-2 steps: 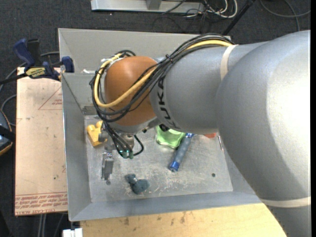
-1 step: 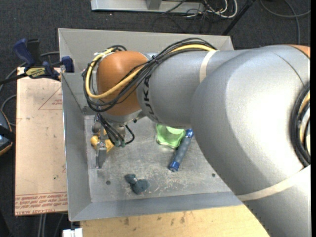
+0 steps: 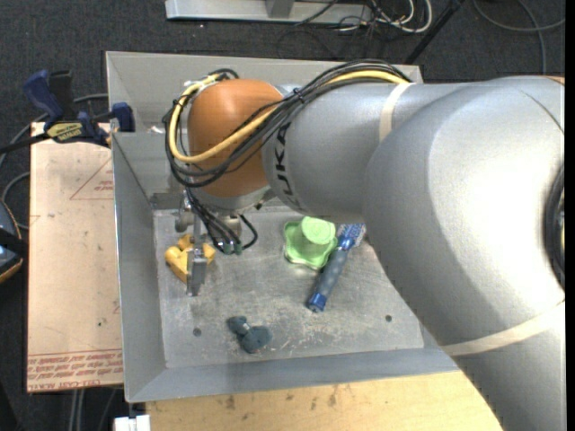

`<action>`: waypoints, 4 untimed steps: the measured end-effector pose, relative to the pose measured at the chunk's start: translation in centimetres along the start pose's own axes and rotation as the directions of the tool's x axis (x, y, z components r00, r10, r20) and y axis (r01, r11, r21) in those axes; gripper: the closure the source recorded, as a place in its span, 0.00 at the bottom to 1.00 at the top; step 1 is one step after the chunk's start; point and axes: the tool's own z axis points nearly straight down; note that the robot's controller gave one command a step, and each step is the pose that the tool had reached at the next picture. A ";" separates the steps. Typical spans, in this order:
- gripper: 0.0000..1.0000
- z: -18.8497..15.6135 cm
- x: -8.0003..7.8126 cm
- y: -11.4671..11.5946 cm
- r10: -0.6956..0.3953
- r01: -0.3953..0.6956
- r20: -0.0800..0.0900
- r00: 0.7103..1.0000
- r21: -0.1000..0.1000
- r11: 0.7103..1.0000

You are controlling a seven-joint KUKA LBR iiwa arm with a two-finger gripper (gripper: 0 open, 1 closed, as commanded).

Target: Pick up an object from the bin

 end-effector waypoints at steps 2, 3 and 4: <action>0.00 2.8 -1.6 0.4 -0.317 0.317 0.004 0.948 -0.001 0.948; 0.00 2.6 -1.7 0.5 -0.315 0.315 0.002 0.949 -0.002 0.949; 1.00 2.6 -1.8 0.5 -0.314 0.314 0.005 0.949 -0.002 0.949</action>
Offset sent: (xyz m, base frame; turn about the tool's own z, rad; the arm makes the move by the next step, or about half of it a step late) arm 0.0027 0.0056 0.0074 -0.1516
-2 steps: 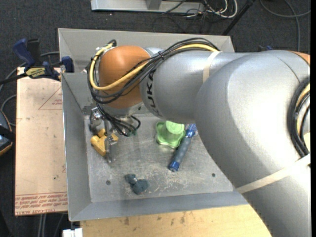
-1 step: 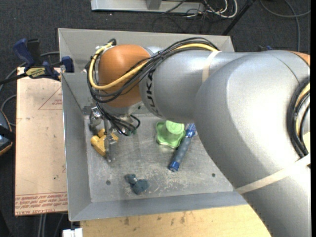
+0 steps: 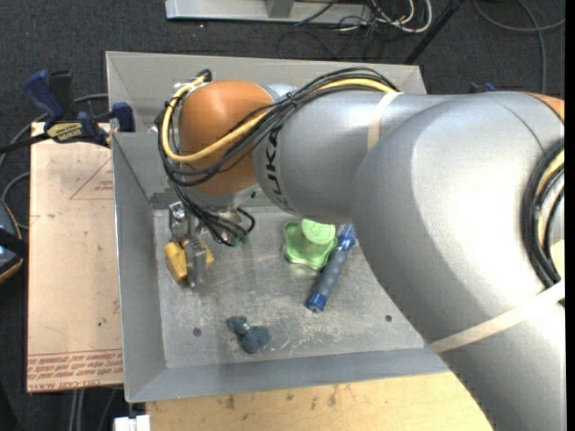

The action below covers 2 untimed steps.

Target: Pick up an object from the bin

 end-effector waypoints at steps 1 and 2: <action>1.00 -2.3 -0.2 0.0 0.002 -0.002 -0.003 1.000 0.000 1.000; 1.00 -11.2 -0.5 0.1 0.003 -0.003 0.004 1.000 0.002 1.000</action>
Offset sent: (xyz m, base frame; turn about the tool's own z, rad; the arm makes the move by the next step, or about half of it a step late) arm 0.0000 -0.0002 0.0212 0.0000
